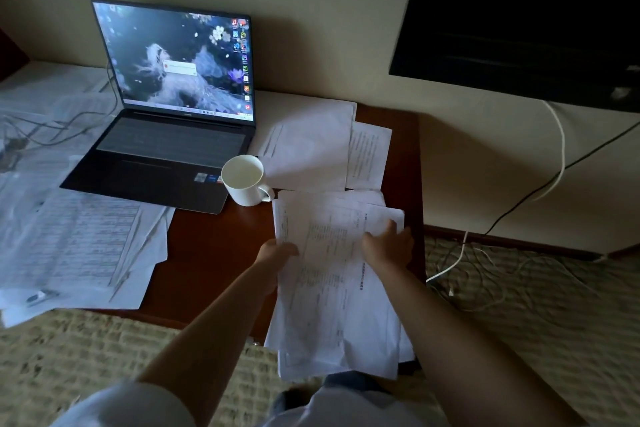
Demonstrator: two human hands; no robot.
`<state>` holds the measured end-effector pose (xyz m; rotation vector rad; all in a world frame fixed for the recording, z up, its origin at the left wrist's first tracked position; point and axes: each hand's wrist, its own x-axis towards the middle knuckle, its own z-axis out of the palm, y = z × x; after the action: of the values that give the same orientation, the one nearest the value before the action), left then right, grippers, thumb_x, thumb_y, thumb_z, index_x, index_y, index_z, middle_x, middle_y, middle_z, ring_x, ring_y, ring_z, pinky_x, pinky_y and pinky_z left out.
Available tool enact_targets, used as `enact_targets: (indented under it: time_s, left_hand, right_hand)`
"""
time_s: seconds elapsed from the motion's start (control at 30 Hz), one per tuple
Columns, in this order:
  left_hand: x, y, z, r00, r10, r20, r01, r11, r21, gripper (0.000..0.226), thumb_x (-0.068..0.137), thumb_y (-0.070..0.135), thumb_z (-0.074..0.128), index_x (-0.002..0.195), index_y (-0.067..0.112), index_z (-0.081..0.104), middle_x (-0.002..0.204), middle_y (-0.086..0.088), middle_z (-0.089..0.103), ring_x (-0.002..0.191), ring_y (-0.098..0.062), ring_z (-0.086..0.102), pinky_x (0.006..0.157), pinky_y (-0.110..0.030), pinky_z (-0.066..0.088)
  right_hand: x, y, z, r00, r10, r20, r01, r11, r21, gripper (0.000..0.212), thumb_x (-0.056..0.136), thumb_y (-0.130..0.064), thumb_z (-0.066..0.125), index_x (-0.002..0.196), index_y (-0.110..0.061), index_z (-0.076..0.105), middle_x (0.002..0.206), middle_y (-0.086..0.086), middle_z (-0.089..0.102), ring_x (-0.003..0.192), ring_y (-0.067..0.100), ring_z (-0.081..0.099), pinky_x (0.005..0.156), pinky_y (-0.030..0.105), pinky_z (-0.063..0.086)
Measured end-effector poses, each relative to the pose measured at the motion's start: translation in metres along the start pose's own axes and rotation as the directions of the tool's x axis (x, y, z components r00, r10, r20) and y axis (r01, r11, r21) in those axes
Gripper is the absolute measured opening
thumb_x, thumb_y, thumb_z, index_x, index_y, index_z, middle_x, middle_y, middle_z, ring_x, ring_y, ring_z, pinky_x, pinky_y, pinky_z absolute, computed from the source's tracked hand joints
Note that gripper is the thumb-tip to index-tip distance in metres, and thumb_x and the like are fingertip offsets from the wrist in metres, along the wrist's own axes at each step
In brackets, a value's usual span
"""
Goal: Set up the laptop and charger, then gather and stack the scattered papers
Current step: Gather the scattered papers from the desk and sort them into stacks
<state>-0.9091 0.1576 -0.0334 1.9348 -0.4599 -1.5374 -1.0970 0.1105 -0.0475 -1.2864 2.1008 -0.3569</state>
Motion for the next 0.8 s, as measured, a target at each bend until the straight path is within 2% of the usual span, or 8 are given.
enact_targets:
  time_s: [0.1,0.13,0.23,0.33,0.4,0.57,0.7,0.8]
  left_hand:
    - [0.007,0.005,0.006,0.999,0.046,-0.015,-0.045,0.997,0.061,0.023,0.083,0.008,0.065,0.104,0.007,0.059,0.101,-0.011,0.064,0.092,-0.029,0.062,0.073,-0.041,0.050]
    - [0.008,0.006,0.008,0.998,0.061,-0.008,-0.060,0.995,0.085,0.019,0.084,0.008,0.064,0.103,0.008,0.060,0.099,-0.009,0.065,0.091,-0.027,0.062,0.071,-0.040,0.049]
    - [0.014,0.004,0.009,0.995,0.088,-0.048,-0.079,0.985,0.156,0.013,0.086,0.001,0.057,0.095,0.010,0.059,0.096,-0.007,0.064,0.084,-0.023,0.062,0.062,-0.032,0.050]
    - [0.014,0.002,0.002,0.985,0.109,-0.135,-0.078,0.973,0.215,0.017,0.084,0.000,0.052,0.093,0.013,0.058,0.090,-0.004,0.063,0.076,-0.018,0.060,0.055,-0.027,0.048]
    - [0.016,-0.002,-0.002,0.976,0.112,-0.188,-0.059,0.962,0.267,0.016,0.082,0.005,0.052,0.093,0.014,0.057,0.087,-0.003,0.063,0.076,-0.019,0.062,0.058,-0.029,0.050]
    - [0.019,0.002,-0.003,0.976,0.042,-0.216,0.006,0.977,0.215,0.024,0.081,0.004,0.053,0.105,0.011,0.055,0.088,-0.004,0.063,0.076,-0.019,0.062,0.056,-0.028,0.047]
    - [0.025,0.011,-0.002,0.976,0.006,-0.218,0.042,0.976,0.213,0.021,0.084,0.002,0.052,0.103,0.011,0.053,0.086,-0.003,0.061,0.073,-0.017,0.059,0.052,-0.026,0.043]
    - [0.027,0.014,-0.002,0.976,-0.015,-0.218,0.061,0.977,0.206,0.021,0.083,0.002,0.052,0.101,0.012,0.053,0.086,-0.003,0.062,0.074,-0.018,0.060,0.053,-0.027,0.044]
  right_hand:
    - [0.009,-0.003,0.002,0.942,-0.336,-0.008,0.332,0.927,0.174,0.040,0.084,-0.008,0.058,0.124,-0.010,0.055,0.150,0.009,0.028,0.138,0.027,0.029,0.109,0.031,0.030]
    - [0.012,-0.004,0.002,0.927,-0.374,-0.005,0.368,0.910,0.193,0.038,0.084,-0.005,0.057,0.122,-0.009,0.056,0.149,0.008,0.029,0.138,0.025,0.030,0.109,0.030,0.030]
    - [0.022,-0.013,-0.002,0.939,-0.330,0.097,0.312,0.936,0.165,0.045,0.090,-0.011,0.055,0.134,-0.011,0.047,0.151,0.006,0.031,0.138,0.023,0.032,0.109,0.030,0.030]
    - [0.038,-0.027,-0.001,0.924,-0.378,-0.053,0.382,0.921,0.073,0.040,0.088,-0.009,0.056,0.128,-0.008,0.053,0.132,0.011,0.052,0.124,0.028,0.048,0.103,0.036,0.039]
    - [0.045,-0.050,-0.001,0.958,-0.278,-0.072,0.288,0.932,0.222,0.039,0.091,-0.009,0.052,0.130,-0.007,0.051,0.134,0.011,0.051,0.123,0.028,0.049,0.100,0.035,0.041]
    - [0.069,-0.107,0.017,0.988,0.012,0.151,-0.078,0.895,0.440,0.060,0.089,-0.013,0.053,0.145,-0.006,0.032,0.147,0.014,0.039,0.131,0.032,0.043,0.101,0.038,0.041]
    - [0.088,-0.121,0.026,0.957,0.166,0.239,-0.259,0.863,0.433,0.050,0.079,-0.024,0.066,0.122,-0.001,0.054,0.120,0.016,0.062,0.109,0.032,0.060,0.094,0.039,0.048]
    - [0.092,-0.122,0.032,0.967,0.042,0.250,-0.114,0.953,0.282,0.020,0.083,-0.023,0.064,0.090,-0.004,0.066,0.095,0.016,0.065,0.092,0.030,0.063,0.077,0.032,0.048]
